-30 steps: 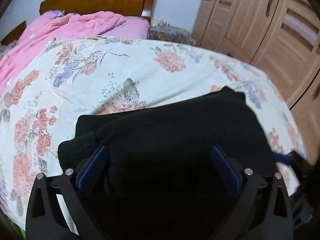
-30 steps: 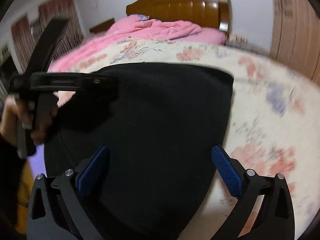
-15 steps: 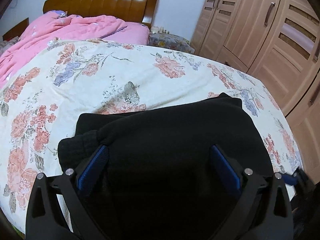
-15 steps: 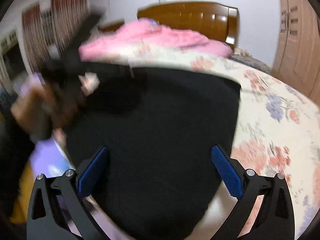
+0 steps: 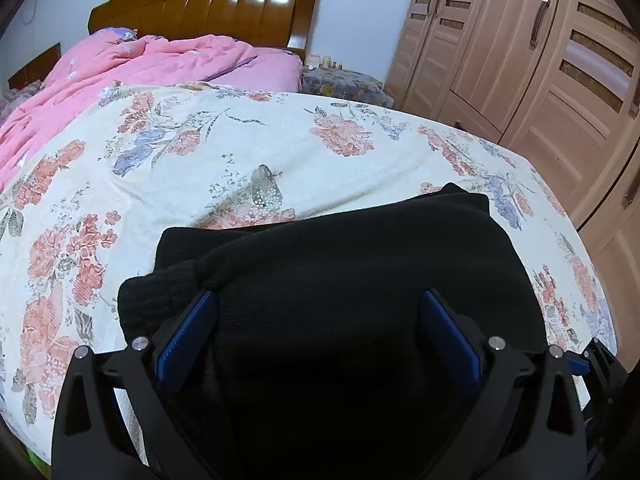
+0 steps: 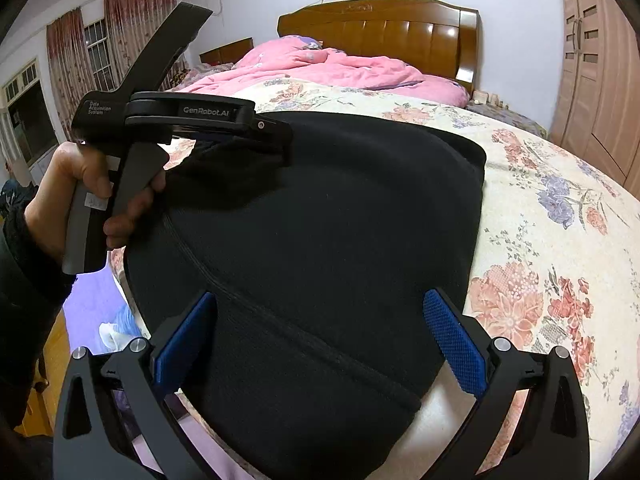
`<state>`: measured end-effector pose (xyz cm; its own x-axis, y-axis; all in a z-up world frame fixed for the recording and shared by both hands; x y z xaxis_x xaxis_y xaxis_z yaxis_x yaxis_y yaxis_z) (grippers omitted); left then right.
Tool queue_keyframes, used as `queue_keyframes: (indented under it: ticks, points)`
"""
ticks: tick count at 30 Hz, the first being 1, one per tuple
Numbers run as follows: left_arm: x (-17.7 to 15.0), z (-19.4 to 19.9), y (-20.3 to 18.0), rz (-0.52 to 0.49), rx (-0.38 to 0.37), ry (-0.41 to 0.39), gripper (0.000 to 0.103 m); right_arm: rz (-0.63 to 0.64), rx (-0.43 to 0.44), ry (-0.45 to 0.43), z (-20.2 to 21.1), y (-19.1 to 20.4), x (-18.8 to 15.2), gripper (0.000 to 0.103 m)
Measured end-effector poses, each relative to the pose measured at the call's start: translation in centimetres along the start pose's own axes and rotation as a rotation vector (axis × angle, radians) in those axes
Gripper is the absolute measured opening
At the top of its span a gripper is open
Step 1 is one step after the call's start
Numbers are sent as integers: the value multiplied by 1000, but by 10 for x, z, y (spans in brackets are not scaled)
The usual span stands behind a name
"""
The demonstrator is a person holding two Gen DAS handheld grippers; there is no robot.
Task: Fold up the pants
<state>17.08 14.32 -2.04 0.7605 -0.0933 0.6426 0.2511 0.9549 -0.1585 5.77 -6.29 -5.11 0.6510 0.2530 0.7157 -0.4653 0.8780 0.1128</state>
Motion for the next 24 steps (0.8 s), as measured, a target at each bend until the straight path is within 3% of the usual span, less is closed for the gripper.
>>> queue_keyframes:
  ticks: [11,12,15,16,18,20,22,24]
  points:
    - [-4,8,-6,-26,62,-27,98,-13,-3,27,5,-1,1,99]
    - [-7,17,-10,-34,87,-50,97,-24,-18,29,11,-1,2,99]
    - [-31,62,-27,-81,255,-188,101,-3,-24,-32,36,2,-4,99]
    - [-43,77,-30,-87,256,-223,101,2,-17,-30,37,1,-8,99]
    - [-58,85,-31,-92,224,-210,101,-5,-26,21,27,-3,-19,99]
    - [-74,79,-26,-103,255,-158,101,-57,1,50,19,-11,-27,99]
    - [-87,76,-17,-94,269,-118,101,-85,-1,48,27,-14,-28,99]
    - [-95,93,-9,-35,247,-147,101,-50,-49,8,45,-8,-27,99]
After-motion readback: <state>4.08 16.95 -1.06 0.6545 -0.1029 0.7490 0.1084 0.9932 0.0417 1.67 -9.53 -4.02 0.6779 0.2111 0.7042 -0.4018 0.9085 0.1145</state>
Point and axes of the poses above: each gripper's, at about its wrist camera, not at the fingertips, and z roughly against the way its jaws point, y to its left, x to its top, the point moved 1 cm from there along -z, roughly the way its jaws point, and after that the axes turned 2 degrees about x, right-handed, at the moved point
